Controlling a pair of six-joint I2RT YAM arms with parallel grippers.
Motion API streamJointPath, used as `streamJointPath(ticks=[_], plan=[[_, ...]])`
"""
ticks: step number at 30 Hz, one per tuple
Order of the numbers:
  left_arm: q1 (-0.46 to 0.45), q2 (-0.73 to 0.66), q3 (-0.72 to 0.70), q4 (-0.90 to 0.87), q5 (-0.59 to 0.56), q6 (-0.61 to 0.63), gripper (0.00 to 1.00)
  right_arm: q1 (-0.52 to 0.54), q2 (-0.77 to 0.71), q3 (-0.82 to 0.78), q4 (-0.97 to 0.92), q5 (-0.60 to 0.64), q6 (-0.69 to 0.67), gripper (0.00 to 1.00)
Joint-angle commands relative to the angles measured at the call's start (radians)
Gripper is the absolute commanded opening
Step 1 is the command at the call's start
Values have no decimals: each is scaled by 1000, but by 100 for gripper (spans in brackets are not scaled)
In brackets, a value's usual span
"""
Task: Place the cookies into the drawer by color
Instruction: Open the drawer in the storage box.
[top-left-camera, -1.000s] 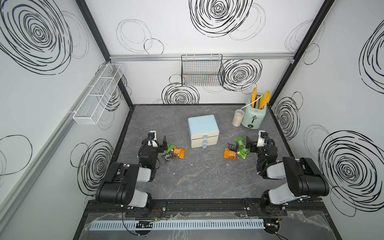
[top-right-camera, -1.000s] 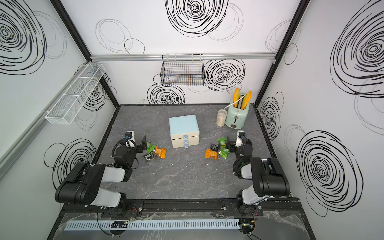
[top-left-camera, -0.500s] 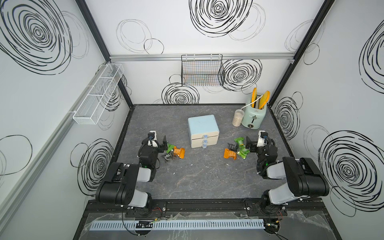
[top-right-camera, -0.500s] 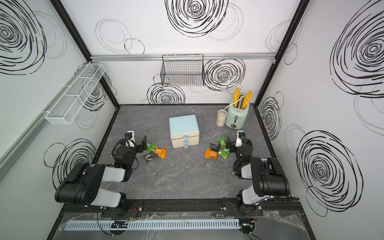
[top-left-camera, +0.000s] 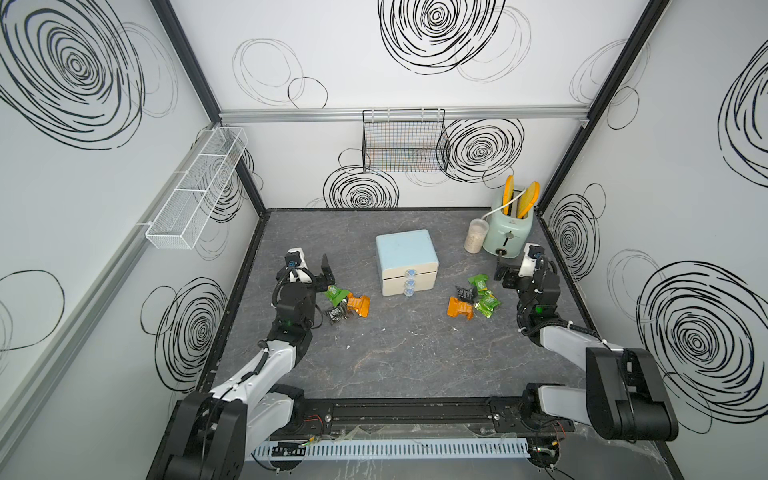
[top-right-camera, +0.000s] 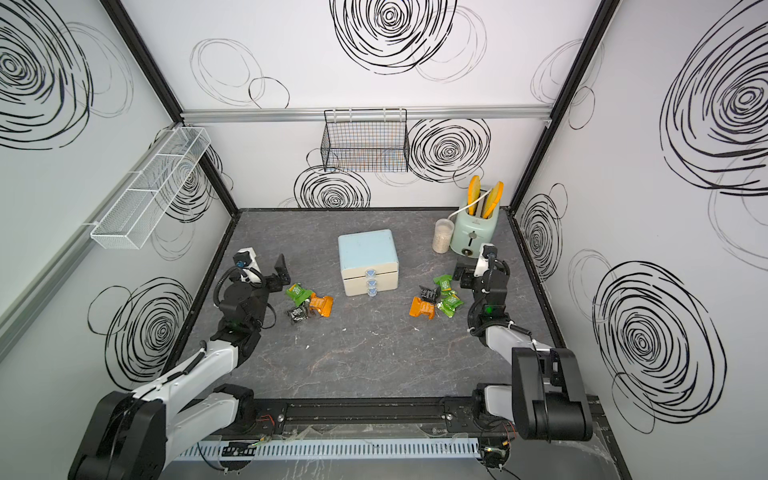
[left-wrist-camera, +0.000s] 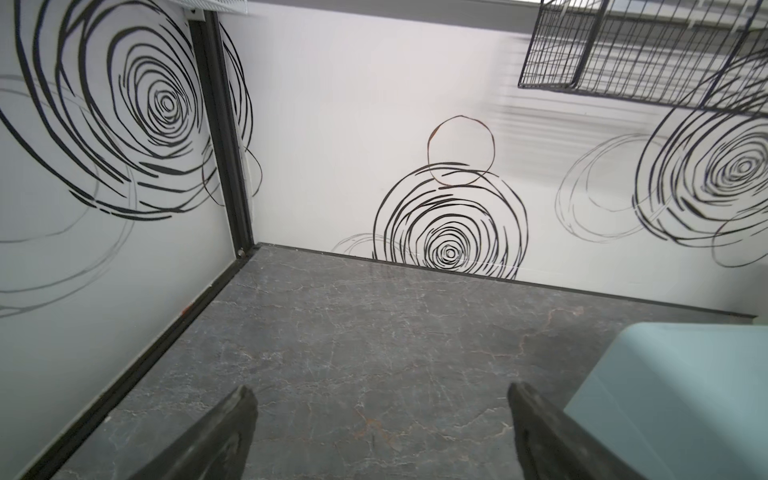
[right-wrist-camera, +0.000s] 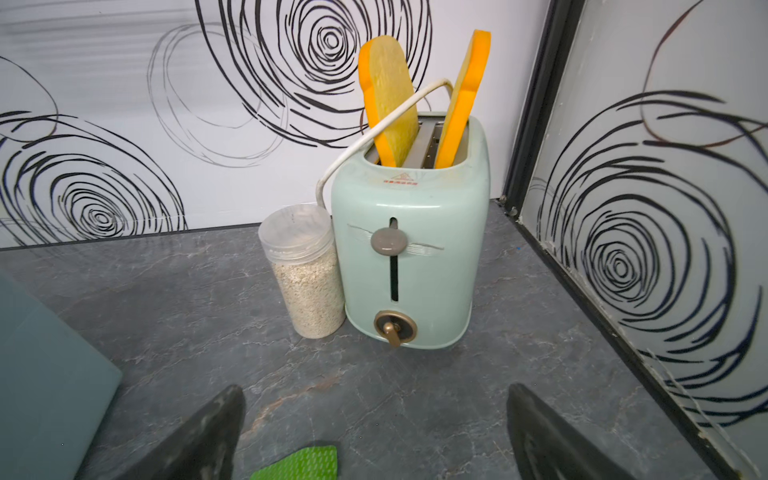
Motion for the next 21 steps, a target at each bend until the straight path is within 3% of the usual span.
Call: streamJointPath(ticks=[1,6,11,21], plan=[[-17,-62,91,-275,36,-149,98,16,-33,74,-241,-62,76,99],[-19,-121,236,-560,141,-223,98,45,-76,94,-344,-195,141,99],[4,-165,335,-760,249,-145,98,103,-105,100,-446,-244,168,99],[15,-221,298,-757,325,-85,98,272,-142,80,-488,-374,183,99]])
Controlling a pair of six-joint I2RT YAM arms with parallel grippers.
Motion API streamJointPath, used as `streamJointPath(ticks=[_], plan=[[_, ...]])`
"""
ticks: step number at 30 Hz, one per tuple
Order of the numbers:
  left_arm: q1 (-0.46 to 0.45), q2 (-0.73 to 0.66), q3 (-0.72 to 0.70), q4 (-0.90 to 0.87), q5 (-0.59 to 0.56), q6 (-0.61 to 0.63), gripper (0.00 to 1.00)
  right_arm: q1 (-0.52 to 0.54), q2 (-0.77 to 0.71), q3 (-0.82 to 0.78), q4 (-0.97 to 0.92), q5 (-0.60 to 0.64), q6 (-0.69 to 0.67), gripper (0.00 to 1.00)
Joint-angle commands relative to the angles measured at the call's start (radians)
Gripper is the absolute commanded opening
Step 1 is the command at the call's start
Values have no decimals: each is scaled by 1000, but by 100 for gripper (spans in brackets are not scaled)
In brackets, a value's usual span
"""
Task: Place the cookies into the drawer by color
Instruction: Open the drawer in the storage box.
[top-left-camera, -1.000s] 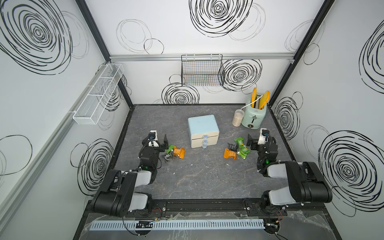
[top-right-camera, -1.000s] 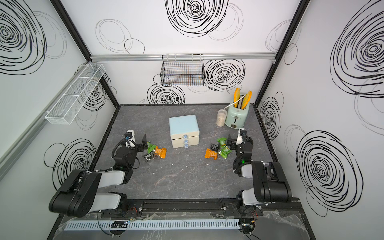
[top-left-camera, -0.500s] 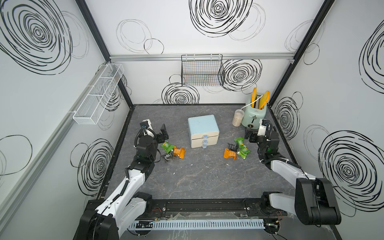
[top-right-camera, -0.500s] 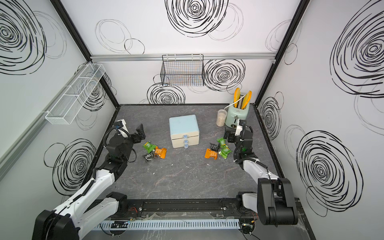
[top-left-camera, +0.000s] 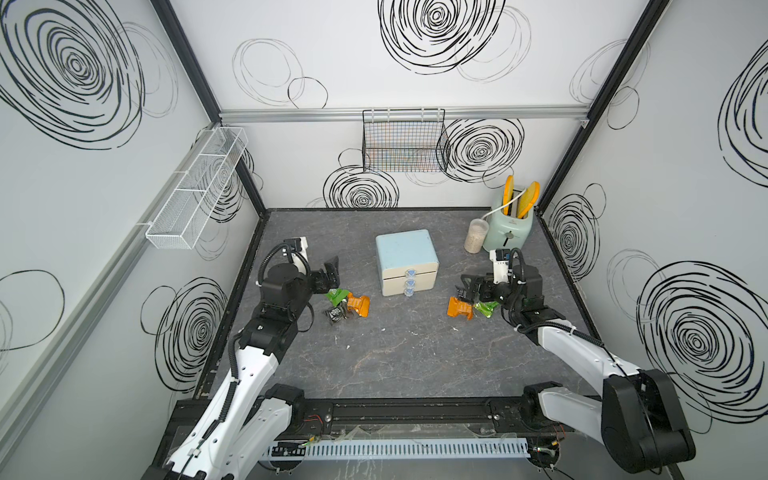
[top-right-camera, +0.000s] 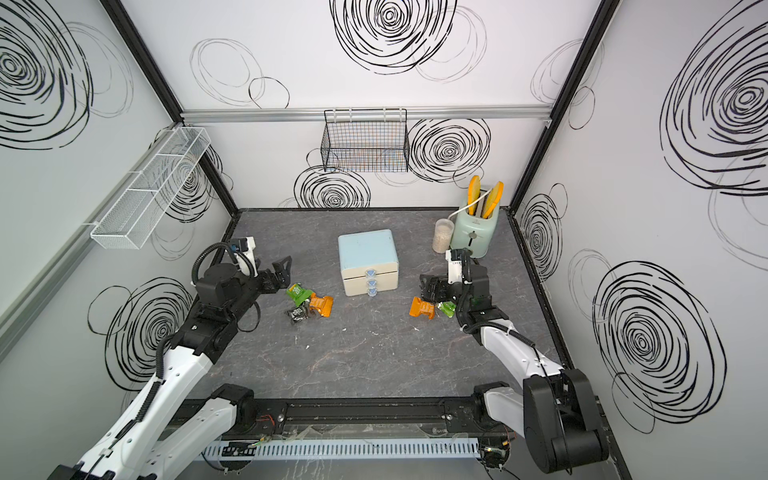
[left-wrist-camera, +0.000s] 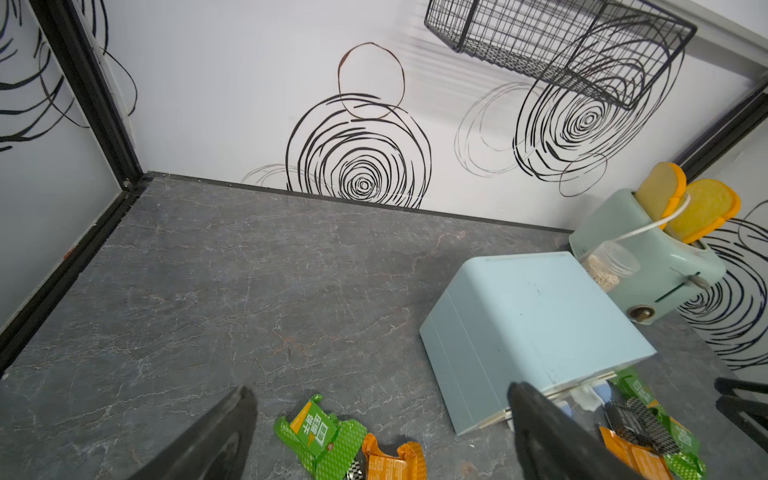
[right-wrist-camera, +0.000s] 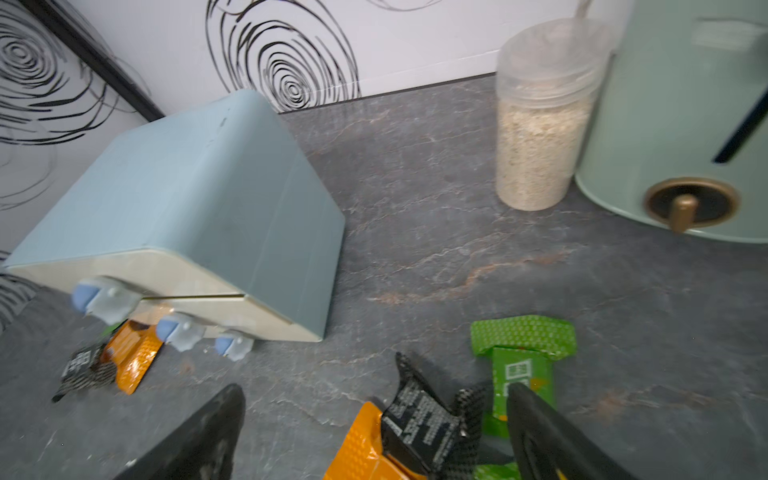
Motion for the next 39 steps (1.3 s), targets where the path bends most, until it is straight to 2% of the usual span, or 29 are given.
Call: streamJointPath(ticks=[1,11,19,22,28,39], plan=[[15,-16,-10,-10,39,15,98,78,-23,-1,-23,-52,28,99],[34,-22,-20,-33,56,14,98,357,21,-8,80,88,118,99],[50,-20,-22,-33,81,2,98,505,92,22,184,271,179,84],[59,-21,-24,-31,94,-2,98,547,143,62,195,335,193,74],[72,-28,-28,-29,108,-7,98,620,241,150,177,489,202,62],[86,-37,-34,-28,124,-14,98,644,357,255,115,620,269,49]])
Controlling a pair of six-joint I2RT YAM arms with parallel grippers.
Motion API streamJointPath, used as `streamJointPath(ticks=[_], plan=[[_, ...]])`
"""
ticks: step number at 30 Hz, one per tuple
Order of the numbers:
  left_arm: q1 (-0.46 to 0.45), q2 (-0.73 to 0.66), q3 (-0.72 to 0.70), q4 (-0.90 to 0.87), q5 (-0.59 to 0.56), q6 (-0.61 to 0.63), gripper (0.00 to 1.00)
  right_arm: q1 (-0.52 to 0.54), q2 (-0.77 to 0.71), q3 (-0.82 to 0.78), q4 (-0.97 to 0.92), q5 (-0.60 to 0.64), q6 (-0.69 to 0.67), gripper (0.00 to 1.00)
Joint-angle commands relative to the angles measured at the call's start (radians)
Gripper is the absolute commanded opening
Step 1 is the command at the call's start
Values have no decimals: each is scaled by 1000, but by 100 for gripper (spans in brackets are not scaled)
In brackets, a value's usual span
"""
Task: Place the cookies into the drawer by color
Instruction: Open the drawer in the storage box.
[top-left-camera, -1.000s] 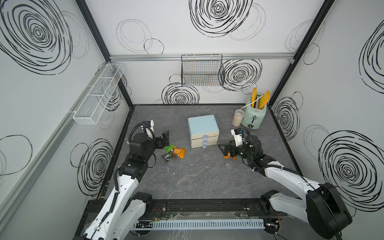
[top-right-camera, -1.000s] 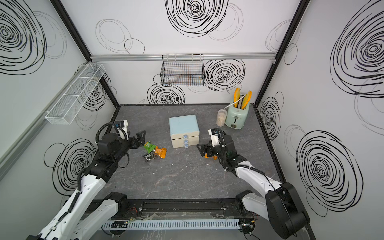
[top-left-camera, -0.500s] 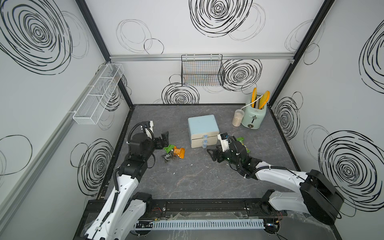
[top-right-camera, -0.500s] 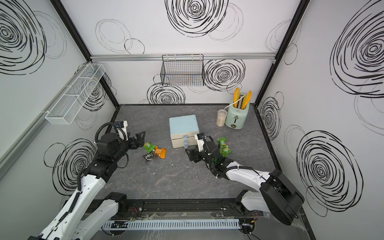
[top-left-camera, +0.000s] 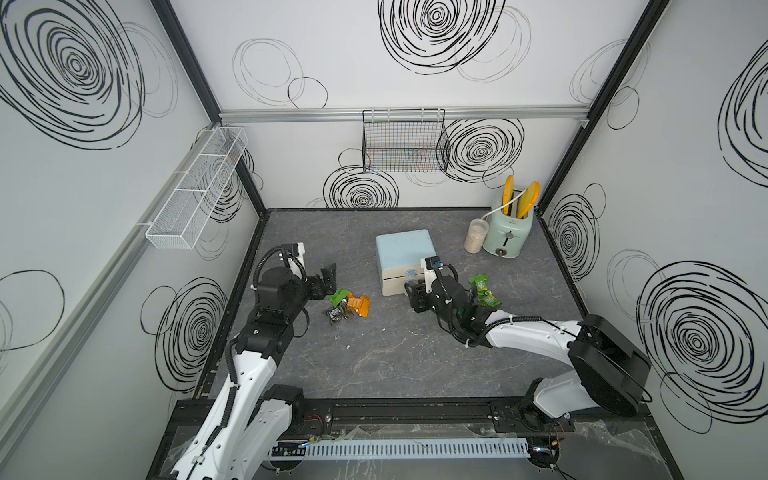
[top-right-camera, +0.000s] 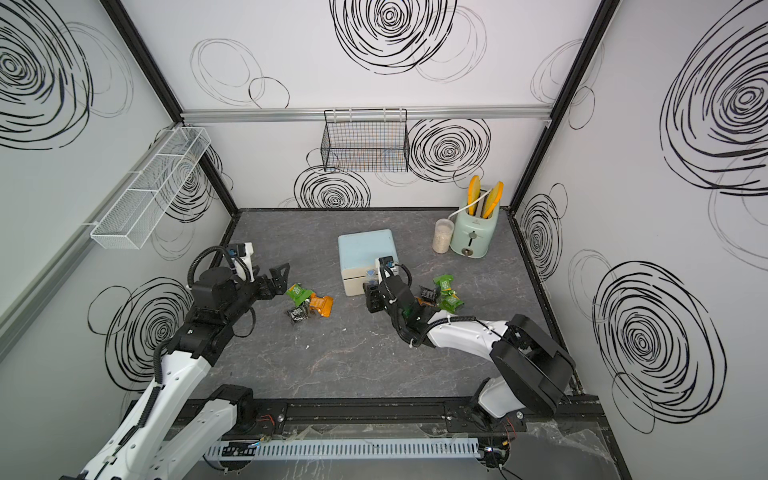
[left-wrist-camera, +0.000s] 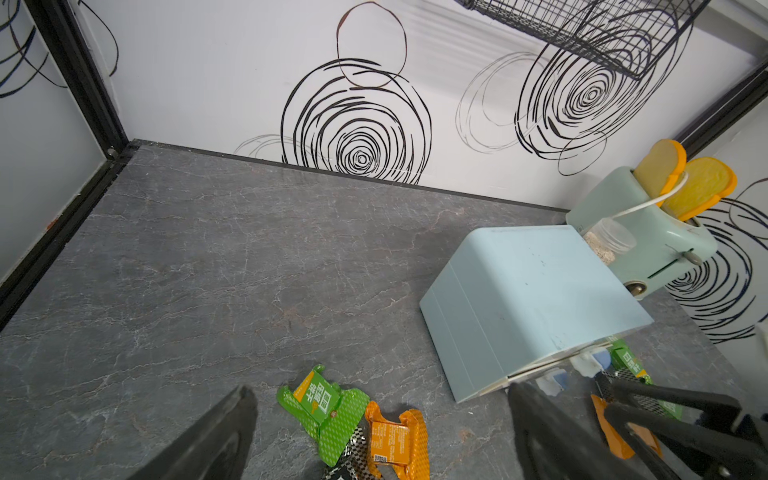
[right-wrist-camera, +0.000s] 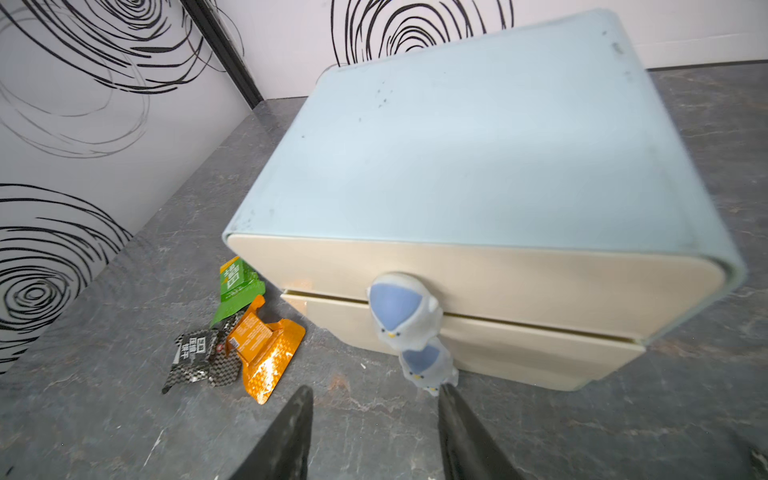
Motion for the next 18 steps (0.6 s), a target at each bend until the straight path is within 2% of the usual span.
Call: streamJointPath(ticks=[1,18], plan=[[14,-12,-11,22,20,-16,98,10,27,40,-39,76,44,48],[26,-15,-14,21,27,-21,98,38,108,118,-60,167,97,41]])
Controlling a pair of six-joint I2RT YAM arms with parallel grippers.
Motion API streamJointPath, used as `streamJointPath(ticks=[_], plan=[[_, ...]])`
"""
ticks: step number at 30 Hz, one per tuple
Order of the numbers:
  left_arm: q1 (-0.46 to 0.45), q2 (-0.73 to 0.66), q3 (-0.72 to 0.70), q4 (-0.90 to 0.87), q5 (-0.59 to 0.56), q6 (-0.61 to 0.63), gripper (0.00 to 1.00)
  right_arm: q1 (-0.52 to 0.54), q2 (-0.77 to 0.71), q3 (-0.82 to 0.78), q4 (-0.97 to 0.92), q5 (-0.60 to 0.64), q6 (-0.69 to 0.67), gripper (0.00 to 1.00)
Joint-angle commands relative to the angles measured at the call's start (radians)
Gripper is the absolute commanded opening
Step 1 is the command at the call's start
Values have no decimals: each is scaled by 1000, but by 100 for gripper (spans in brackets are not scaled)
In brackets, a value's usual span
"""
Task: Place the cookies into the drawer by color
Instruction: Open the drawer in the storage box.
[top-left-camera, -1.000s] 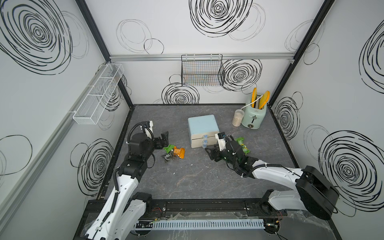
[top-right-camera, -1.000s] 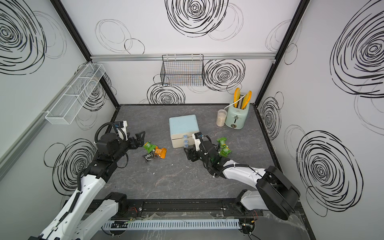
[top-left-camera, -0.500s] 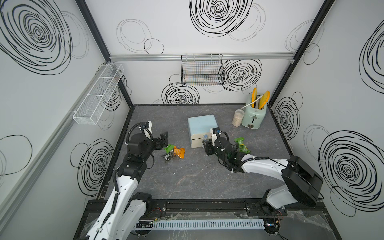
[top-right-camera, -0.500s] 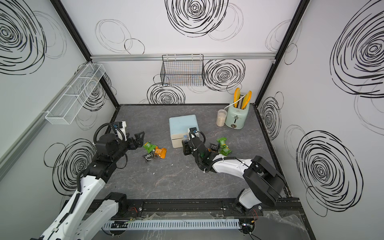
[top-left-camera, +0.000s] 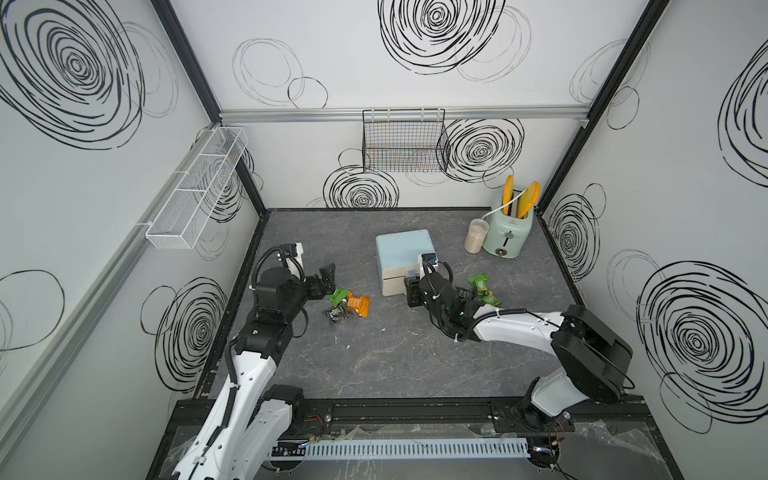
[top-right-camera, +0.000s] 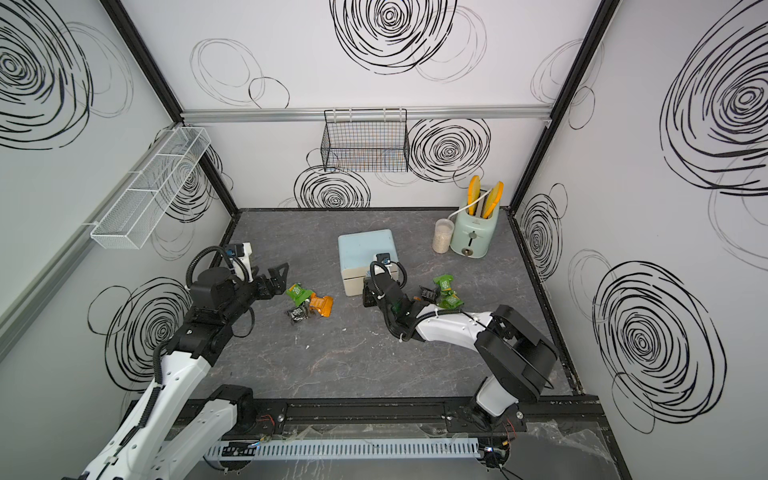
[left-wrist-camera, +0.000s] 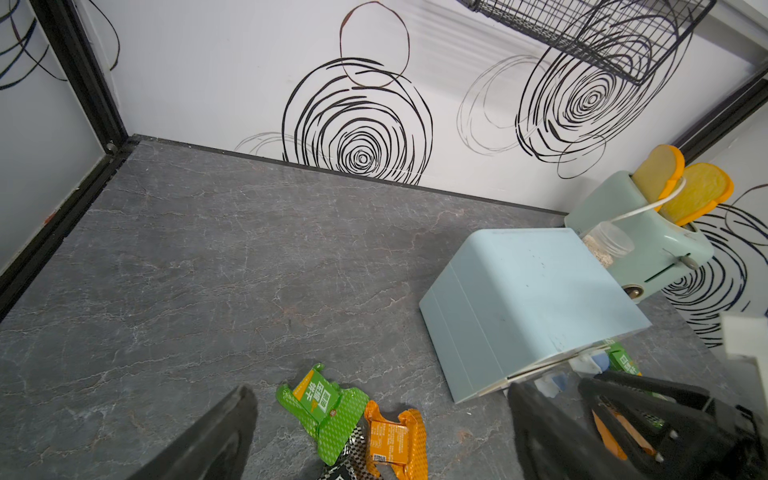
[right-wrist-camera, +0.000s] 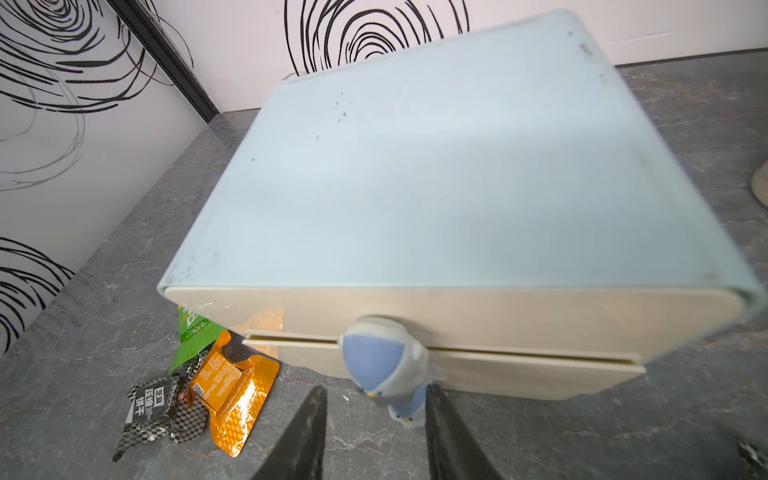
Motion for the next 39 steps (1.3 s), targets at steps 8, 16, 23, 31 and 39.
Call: streamJointPath(ticks=[8,16,23,31,39], plan=[[13,-14,-12,22,12,-13,98,16,43,59,-25,88,55,39],[15,-14,-12,21,13,-15,98,16,72,92,-22,97,50,40],[17,-14,-14,20,12,-15,98,15,87,108,-33,111,46,30],[28,-12,-13,21,17,-19,98,19,53,69,-35,90,35,22],[37,-10,-13,22,24,-23,98,26,5,28,-49,93,28,21]])
